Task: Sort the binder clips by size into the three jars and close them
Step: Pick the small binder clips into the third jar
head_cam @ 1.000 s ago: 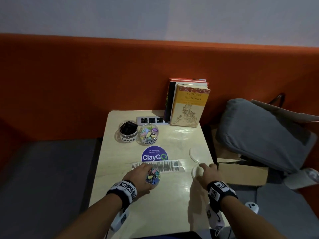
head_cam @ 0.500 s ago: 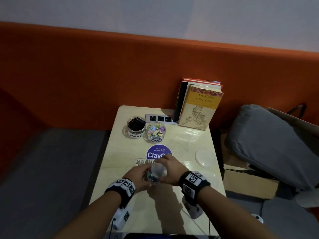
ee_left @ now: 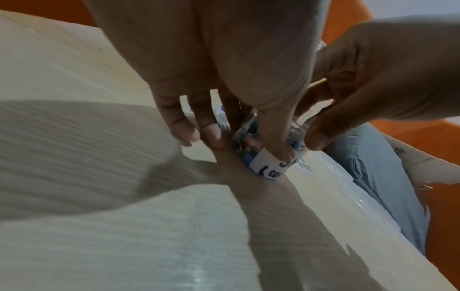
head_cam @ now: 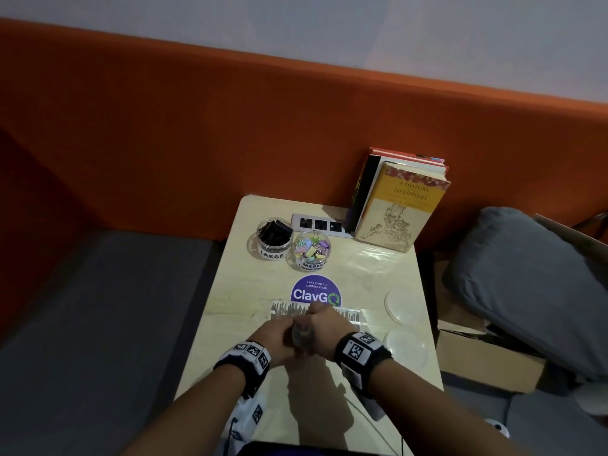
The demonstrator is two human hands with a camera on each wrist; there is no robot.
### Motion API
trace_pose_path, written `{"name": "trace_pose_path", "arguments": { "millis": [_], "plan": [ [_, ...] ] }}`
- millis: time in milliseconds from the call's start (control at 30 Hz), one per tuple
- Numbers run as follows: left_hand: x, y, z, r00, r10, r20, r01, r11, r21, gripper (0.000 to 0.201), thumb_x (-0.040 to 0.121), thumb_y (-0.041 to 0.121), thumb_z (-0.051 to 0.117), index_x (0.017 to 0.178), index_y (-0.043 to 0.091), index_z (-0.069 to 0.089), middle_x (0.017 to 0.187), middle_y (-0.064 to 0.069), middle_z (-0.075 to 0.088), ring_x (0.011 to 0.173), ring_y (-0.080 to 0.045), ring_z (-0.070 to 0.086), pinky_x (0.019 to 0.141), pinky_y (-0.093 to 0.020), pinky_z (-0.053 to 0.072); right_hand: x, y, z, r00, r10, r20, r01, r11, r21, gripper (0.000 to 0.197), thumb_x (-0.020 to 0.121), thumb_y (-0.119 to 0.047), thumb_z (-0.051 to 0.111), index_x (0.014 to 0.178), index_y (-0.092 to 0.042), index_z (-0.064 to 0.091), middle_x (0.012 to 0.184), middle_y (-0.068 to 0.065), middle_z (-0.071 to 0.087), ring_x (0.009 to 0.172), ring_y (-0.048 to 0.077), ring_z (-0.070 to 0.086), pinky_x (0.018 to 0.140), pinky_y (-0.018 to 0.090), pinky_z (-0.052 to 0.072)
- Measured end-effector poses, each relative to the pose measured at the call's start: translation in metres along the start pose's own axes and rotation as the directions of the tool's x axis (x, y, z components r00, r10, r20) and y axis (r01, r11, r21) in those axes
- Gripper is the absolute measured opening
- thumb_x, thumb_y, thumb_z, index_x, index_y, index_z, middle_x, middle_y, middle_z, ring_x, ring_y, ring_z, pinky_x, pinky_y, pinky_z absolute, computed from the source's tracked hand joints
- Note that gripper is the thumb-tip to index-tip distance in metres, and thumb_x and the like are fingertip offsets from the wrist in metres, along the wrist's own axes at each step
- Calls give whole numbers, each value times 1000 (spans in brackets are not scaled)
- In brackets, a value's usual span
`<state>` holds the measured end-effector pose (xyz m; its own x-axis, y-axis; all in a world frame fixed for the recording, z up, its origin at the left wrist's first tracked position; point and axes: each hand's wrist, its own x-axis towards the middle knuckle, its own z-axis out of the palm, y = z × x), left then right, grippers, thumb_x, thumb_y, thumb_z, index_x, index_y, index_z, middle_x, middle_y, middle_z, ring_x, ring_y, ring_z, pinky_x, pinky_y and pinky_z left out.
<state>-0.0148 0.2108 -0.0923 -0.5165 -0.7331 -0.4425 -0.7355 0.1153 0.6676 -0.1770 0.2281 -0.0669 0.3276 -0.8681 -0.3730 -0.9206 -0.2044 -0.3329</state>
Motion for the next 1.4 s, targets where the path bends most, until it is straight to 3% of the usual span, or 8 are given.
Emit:
{"name": "trace_pose_path", "arguments": {
  "millis": [367,500,767,900,1033,1100,1233,1400],
  "plan": [
    [8,-3,-1,1000,11,-20,-11,1000,2,58,67,32,73,123,32,57,121,4,60,112,-19,60,97,-32,49,-8,6,-1,999,28,22,-31,993,114,64,83,-32,70,141,-19,46,121,14,50,103,34,56,91,39,49],
    [7,0,-1,999,14,-33,-15,1000,-17,80,58,34,84,132,37,53,127,12,58,115,-13,57,102,-35,48,-12,12,-8,999,41,3,-40,979,198,58,77,-22,77,131,-20,57,126,8,58,112,27,57,94,31,45],
    [7,3,-3,1000,1,-7,-1,1000,9,66,61,24,85,121,33,61,117,10,64,104,-12,63,91,-30,55,-19,29,20,983,183,-36,-126,795,593,57,84,-14,74,136,-29,57,133,-5,61,120,8,54,107,28,42],
    [2,4,-12,991,13,131,4,992,-125,42,70,26,79,109,36,67,105,4,71,90,-16,69,76,-33,60,-13,29,23,964,261,-40,-176,749,639,54,81,-8,73,128,-32,63,125,-5,66,114,15,60,102,36,49],
    [11,-3,-18,991,-125,40,130,976,-176,32,92,29,64,122,35,67,99,-1,73,66,-17,65,54,-29,52,-12,29,22,956,294,5,-210,673,709,61,77,-5,75,105,-56,61,112,-10,68,102,16,63,90,38,55],
    [14,1,-18,986,-165,3,161,962,-220,26,92,21,65,116,29,70,92,-2,74,60,-21,67,51,-34,56,-13,30,22,953,302,26,-225,647,729,54,79,-6,76,112,-47,63,107,-11,67,94,14,64,78,34,58],
    [20,17,-11,968,-230,-102,195,942,-275,9,91,18,67,100,20,64,88,-7,71,60,-26,66,51,-38,57,-16,36,17,887,456,67,-326,516,792,42,79,-13,79,111,-18,54,101,6,66,67,20,65,48,27,53],
    [39,43,-2,980,-103,-169,74,982,-171,28,90,11,64,115,22,58,118,-2,65,103,-23,63,89,-35,53,-22,63,-4,841,516,-164,-338,737,586,36,91,-29,62,123,-17,52,108,7,65,94,24,64,77,28,50]
  ]
}}
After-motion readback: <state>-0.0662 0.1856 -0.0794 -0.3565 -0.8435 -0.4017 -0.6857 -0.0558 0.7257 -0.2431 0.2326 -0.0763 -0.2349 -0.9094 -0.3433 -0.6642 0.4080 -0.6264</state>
